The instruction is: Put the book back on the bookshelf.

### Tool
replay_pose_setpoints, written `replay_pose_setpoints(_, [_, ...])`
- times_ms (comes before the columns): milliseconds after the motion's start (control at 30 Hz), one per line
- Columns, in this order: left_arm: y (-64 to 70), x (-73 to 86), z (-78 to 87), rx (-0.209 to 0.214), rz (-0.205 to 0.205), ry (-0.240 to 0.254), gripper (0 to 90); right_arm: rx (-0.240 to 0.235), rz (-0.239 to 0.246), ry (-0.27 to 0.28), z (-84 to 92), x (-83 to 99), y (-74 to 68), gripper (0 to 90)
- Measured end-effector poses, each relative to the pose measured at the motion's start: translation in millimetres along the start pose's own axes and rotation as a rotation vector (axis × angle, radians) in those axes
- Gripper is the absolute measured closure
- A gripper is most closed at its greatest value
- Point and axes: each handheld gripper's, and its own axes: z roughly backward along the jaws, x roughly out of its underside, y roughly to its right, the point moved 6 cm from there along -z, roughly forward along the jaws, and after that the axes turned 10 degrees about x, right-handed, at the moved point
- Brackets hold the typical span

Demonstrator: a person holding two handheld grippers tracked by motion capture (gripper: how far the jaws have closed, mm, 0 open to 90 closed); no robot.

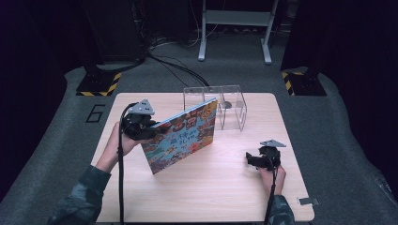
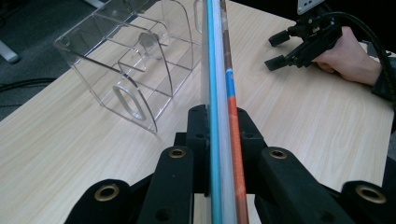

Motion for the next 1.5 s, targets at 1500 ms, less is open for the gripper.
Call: replay_pose_setpoints(1500, [-29.3, -46.8, 32.8, -0.167, 0.126, 0.146, 80.8, -0.023, -0.025, 0.007, 0.3, -0.7, 1.6, 15.1])
